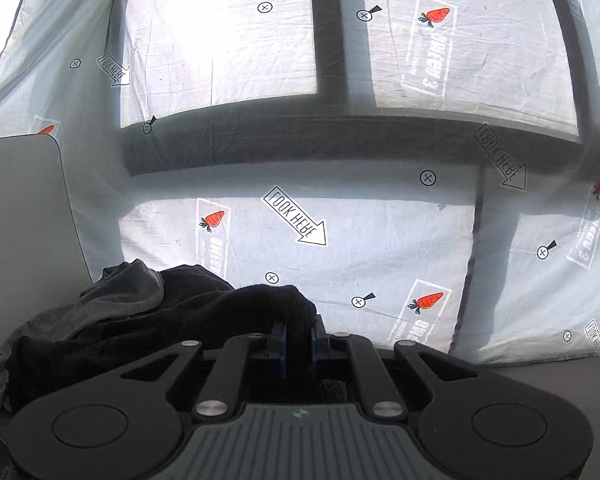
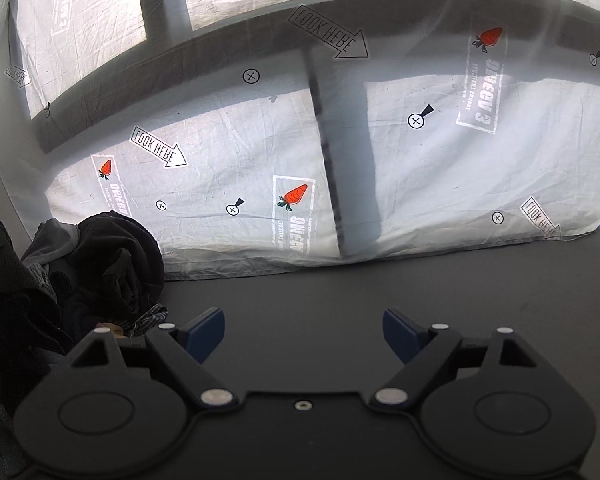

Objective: Fold clothes

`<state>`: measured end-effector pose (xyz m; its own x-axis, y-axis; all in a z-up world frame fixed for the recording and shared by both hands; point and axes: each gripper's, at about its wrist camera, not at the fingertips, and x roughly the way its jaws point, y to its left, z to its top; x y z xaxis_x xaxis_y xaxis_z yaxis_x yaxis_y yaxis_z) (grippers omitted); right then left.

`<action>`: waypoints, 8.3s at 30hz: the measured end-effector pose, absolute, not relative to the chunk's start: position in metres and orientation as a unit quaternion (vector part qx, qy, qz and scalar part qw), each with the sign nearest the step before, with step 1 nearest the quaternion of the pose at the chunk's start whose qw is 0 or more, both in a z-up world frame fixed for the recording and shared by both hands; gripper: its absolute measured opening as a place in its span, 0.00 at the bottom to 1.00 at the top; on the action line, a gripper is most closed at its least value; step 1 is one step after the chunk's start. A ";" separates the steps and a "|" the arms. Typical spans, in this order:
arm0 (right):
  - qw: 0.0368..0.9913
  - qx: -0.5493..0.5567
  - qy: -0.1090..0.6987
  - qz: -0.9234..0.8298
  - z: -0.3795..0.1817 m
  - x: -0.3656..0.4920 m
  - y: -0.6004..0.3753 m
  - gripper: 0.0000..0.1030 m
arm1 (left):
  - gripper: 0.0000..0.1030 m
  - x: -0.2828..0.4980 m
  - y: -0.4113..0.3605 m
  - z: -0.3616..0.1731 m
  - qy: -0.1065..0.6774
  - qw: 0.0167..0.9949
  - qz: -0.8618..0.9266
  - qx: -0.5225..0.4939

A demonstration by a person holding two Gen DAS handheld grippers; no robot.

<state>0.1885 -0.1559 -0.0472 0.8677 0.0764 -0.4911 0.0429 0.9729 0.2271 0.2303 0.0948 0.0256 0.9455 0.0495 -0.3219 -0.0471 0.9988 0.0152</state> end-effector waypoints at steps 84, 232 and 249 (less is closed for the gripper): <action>0.973 0.132 0.093 -0.167 0.021 0.166 -0.486 0.15 | 0.13 0.253 0.035 0.023 0.155 0.975 0.160 0.000; 0.866 0.056 0.442 -0.227 -0.231 0.292 -0.542 0.11 | 0.11 0.422 0.057 -0.215 0.372 0.904 0.179 0.116; 0.884 -0.048 0.394 -0.245 -0.189 0.364 -0.545 0.51 | 0.20 0.393 0.042 -0.225 0.397 0.893 0.124 0.168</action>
<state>0.3638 -0.5455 -0.1889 0.5691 -0.4722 -0.6732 0.3959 0.8749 -0.2790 0.3933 0.0423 -0.2247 0.6533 0.3562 -0.6680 -0.0886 0.9123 0.3998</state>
